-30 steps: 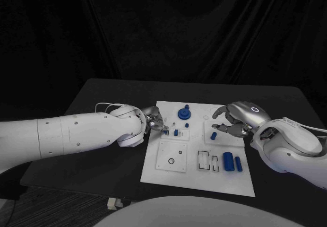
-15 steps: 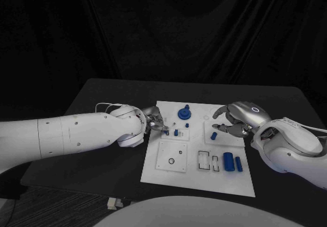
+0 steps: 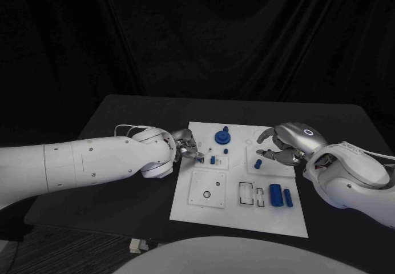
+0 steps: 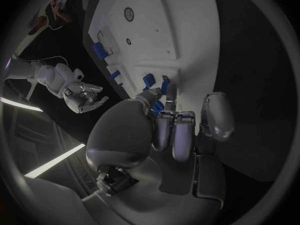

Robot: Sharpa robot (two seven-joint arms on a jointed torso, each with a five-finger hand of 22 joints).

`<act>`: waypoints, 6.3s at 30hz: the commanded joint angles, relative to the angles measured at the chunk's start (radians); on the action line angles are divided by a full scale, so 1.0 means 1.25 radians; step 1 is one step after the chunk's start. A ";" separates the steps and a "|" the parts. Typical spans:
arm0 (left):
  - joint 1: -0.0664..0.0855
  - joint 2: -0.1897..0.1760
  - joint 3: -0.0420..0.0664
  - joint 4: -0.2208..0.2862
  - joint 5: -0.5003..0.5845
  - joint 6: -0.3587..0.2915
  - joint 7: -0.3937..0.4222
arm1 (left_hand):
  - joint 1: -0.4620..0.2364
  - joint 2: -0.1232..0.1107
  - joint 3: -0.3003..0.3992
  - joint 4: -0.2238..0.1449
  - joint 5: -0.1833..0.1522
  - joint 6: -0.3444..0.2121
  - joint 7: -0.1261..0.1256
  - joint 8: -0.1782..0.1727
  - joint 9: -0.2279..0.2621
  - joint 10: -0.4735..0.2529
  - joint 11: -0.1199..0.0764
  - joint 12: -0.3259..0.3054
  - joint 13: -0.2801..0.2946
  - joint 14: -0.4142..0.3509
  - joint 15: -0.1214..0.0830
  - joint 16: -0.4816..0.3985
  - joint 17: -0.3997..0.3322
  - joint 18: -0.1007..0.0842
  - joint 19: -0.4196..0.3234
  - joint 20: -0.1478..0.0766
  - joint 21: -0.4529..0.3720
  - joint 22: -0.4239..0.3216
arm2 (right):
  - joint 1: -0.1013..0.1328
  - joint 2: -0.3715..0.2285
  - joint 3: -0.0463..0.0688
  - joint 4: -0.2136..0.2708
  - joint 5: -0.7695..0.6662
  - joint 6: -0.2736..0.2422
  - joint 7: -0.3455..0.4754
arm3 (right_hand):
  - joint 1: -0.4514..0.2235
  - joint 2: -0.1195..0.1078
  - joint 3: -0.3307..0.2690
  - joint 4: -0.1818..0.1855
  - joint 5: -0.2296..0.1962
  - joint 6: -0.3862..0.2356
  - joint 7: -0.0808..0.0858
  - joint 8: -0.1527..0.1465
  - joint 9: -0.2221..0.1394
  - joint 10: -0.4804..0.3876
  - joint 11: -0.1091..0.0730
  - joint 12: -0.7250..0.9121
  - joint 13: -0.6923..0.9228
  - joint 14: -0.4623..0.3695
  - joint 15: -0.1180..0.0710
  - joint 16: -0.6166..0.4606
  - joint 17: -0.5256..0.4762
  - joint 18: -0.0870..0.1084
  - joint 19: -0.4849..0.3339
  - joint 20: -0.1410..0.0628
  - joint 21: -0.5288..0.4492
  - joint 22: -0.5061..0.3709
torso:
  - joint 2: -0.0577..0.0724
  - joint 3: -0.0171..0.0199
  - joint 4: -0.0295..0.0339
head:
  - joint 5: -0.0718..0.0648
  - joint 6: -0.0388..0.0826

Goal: Assemble the parts on the task board

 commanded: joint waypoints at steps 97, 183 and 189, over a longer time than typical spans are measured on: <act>-0.012 0.004 -0.001 -0.003 0.002 0.011 0.039 | 0.020 0.002 0.056 -0.054 0.014 -0.006 -0.005 0.005 0.024 0.046 0.002 -0.011 0.147 0.070 0.004 -0.017 0.186 -0.002 -0.006 0.004 -0.015 0.124 | -0.002 0.002 0.000 -0.002 -0.003 -0.008 -0.003 | 0.009 0.001 0.002 0.006 0.005 0.005 0.004 -0.006 -0.006 0.083 0.008 0.003 0.211 0.065 0.006 -0.003 0.139 0.016 -0.005 -0.001 -0.006 0.137 | 0.000 -0.0003 0.0003 | 0.005 0.000; -0.007 0.004 -0.001 0.020 -0.118 0.015 -0.031 | 0.028 -0.002 0.058 -0.056 0.032 -0.003 -0.005 0.005 0.028 0.046 0.002 -0.012 0.146 0.072 0.003 -0.013 0.189 -0.005 0.003 0.002 0.003 0.129 | -0.010 0.003 0.000 -0.008 -0.003 -0.011 -0.001 | 0.017 0.002 0.004 0.002 0.005 0.008 0.005 -0.008 -0.011 0.083 0.009 0.003 0.211 0.065 0.007 -0.005 0.137 0.016 -0.005 0.000 -0.008 0.136 | 0.000 0.0000 0.0004 | 0.002 0.000; -0.008 0.005 -0.001 0.018 -0.118 0.011 -0.030 | 0.027 -0.003 0.058 -0.055 0.032 -0.003 -0.005 0.005 0.028 0.046 0.002 -0.013 0.145 0.072 0.003 -0.014 0.188 -0.005 0.003 0.002 0.002 0.128 | -0.010 0.003 0.000 -0.008 -0.003 -0.011 0.000 | 0.017 0.002 0.004 0.002 0.005 0.008 0.005 -0.008 -0.011 0.083 0.009 0.003 0.211 0.065 0.007 -0.005 0.137 0.016 -0.005 0.000 -0.008 0.136 | 0.000 -0.0002 0.0001 | 0.003 0.000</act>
